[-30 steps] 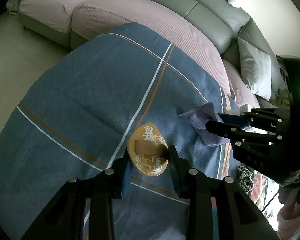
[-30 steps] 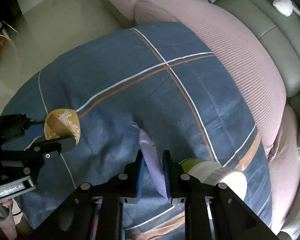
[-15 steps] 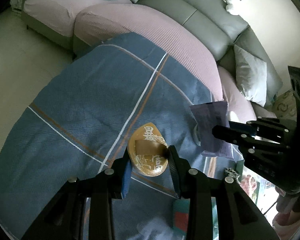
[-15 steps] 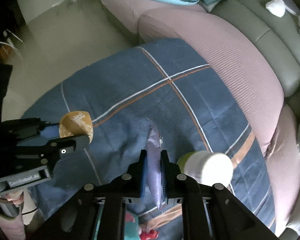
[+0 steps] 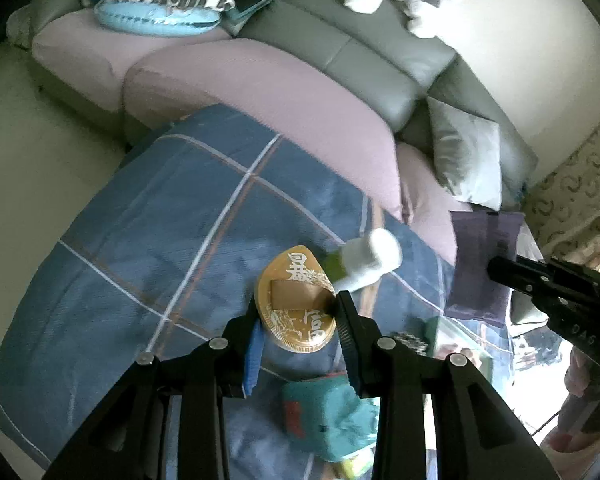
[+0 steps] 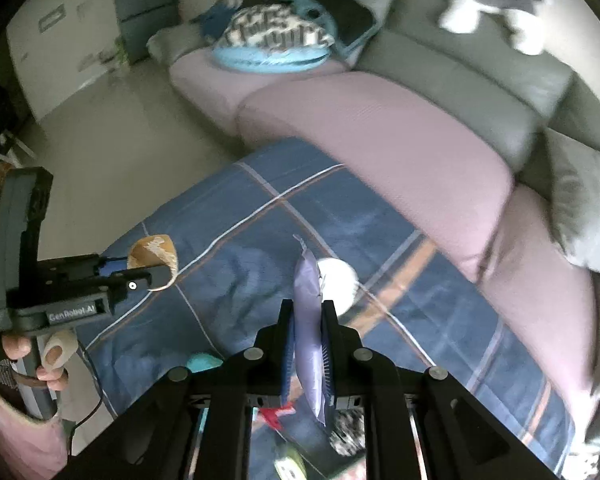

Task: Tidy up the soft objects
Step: 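Carry the pouch with the left gripper while the right gripper carries the packet over the tray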

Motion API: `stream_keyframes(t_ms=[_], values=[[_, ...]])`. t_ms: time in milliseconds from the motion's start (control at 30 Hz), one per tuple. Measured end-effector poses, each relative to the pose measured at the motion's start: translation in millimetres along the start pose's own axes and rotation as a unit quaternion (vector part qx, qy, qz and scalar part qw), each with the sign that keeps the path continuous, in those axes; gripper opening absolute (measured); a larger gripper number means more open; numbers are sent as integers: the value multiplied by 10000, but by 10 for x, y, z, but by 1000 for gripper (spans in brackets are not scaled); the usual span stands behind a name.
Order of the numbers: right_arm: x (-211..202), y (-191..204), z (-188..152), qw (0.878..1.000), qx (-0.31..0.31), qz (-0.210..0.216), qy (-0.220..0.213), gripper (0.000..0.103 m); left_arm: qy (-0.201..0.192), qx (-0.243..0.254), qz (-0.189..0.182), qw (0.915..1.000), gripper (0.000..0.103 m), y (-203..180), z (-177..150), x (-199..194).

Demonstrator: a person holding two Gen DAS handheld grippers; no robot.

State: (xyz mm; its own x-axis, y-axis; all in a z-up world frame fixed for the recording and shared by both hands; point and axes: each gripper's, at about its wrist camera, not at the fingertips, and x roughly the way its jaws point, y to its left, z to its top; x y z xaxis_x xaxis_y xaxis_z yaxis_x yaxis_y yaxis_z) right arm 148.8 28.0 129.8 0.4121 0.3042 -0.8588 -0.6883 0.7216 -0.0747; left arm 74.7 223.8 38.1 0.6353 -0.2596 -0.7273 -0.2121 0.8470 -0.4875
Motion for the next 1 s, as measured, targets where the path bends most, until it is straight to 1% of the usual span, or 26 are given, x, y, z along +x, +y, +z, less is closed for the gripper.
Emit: stream_keyframes(t_ms=[67,300,500,600,833,933,1000], values=[[-213,-139,-115,9997,181,-134,-116,13,-39,93,-78,9999,36,-165,-1,-60],[-637,-538,-535,9960,658,-550,-256,13,-32,416,-399,9983,36,-710,-41,-88],[-912,-959,-998,9846,1412,-951,-388,13,62,713,-675,9951,36,-1246,-166,-5],[-1013,-1130,-1228,9765,1765,-1155,-433,13,159,820,-780,9935,36,-1472,-241,91],[-1161,-1410,-1740,9518,2520,-1619,-662,13,391,1008,-949,9896,36,-1894,-413,383],[-1136,-1495,-1961,9398,2893,-1672,-712,13,508,1090,-990,9878,36,-2022,-505,502],[-1117,-1526,-2074,9339,3051,-1709,-744,13,569,1128,-996,9870,36,-2091,-554,574]])
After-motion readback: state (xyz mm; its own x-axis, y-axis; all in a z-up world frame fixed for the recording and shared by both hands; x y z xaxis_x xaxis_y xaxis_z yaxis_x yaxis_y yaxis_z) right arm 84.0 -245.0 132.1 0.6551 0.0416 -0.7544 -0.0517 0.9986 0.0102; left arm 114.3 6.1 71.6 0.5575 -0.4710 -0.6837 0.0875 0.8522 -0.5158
